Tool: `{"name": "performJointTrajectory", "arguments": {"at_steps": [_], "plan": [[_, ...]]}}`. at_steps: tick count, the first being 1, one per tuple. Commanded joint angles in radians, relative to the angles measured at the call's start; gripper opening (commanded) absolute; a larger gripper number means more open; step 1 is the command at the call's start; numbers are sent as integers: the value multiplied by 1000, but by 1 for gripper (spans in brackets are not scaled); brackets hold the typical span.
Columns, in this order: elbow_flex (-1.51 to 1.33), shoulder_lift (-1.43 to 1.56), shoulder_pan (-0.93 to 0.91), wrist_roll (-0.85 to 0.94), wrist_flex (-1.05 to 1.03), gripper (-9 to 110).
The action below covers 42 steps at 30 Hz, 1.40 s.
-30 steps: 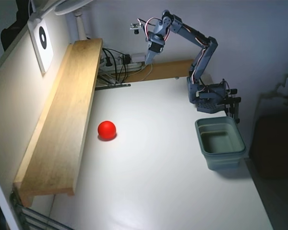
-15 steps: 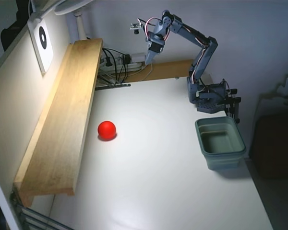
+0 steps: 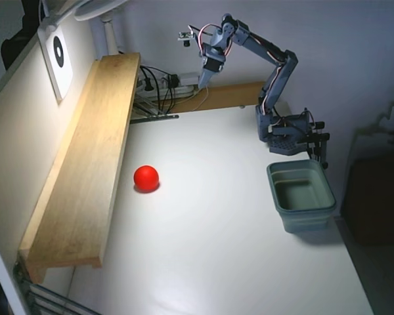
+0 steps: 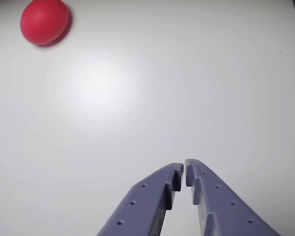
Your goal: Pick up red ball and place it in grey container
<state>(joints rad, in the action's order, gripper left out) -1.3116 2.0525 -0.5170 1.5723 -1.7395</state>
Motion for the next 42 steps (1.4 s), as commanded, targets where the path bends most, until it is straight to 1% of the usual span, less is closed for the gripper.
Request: {"name": "performJointTrajectory", "arguments": {"at_steps": [1,2,15,25,42], "plan": [[-11,29,-7,-2,-6,-3],[-11,29,-7,-2,-6,38],[-11,29,-2,-2,-6,38],[-11,29,196,-2,-6,38],[-11,29,196,-2,-6,38]]}}
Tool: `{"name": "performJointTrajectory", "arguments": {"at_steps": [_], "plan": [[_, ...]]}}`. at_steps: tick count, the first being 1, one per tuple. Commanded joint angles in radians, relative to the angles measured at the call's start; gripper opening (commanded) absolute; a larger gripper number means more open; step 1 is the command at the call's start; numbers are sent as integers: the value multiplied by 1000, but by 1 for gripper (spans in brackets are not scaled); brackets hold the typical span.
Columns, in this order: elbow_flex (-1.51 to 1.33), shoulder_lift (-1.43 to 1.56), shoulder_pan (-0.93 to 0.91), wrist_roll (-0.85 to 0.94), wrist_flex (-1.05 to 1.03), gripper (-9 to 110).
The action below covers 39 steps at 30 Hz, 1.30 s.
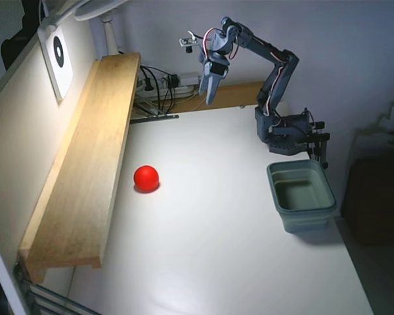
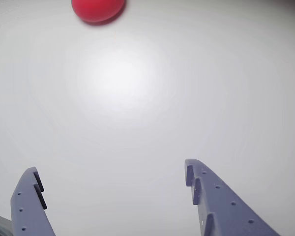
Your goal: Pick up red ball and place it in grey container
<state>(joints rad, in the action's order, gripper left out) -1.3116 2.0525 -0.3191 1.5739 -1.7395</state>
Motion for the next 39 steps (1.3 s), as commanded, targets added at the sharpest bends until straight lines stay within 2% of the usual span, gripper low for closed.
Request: {"name": "performJointTrajectory", "arguments": {"at_steps": [1,20,24,39], "plan": [[-11,29,-1,-3,-6,38],[-11,29,-1,-3,-6,38],[-182,102,-1,-3,19,38],[-816,331,-1,-3,437,38]]}}
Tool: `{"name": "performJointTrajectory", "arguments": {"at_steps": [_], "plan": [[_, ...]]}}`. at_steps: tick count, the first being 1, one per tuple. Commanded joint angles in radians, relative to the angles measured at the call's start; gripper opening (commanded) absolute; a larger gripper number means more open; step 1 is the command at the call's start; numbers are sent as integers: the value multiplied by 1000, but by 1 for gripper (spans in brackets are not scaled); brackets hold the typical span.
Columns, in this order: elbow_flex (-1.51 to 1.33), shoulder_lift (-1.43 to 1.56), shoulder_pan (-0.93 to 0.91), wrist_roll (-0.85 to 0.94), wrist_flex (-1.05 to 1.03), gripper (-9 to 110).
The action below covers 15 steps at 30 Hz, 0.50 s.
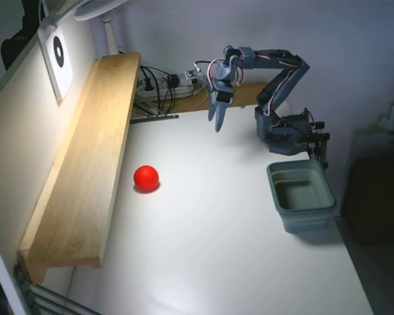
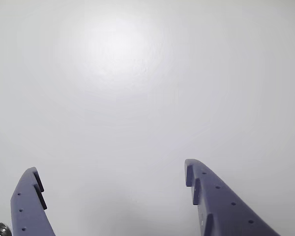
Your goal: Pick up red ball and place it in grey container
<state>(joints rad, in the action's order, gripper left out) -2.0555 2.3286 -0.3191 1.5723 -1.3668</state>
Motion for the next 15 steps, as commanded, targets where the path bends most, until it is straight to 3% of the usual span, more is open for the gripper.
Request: {"name": "performJointTrajectory", "arguments": {"at_steps": [1,15], "plan": [[-97,61,-1,-2,82,38],[-272,66,-1,-2,253,38]]}}
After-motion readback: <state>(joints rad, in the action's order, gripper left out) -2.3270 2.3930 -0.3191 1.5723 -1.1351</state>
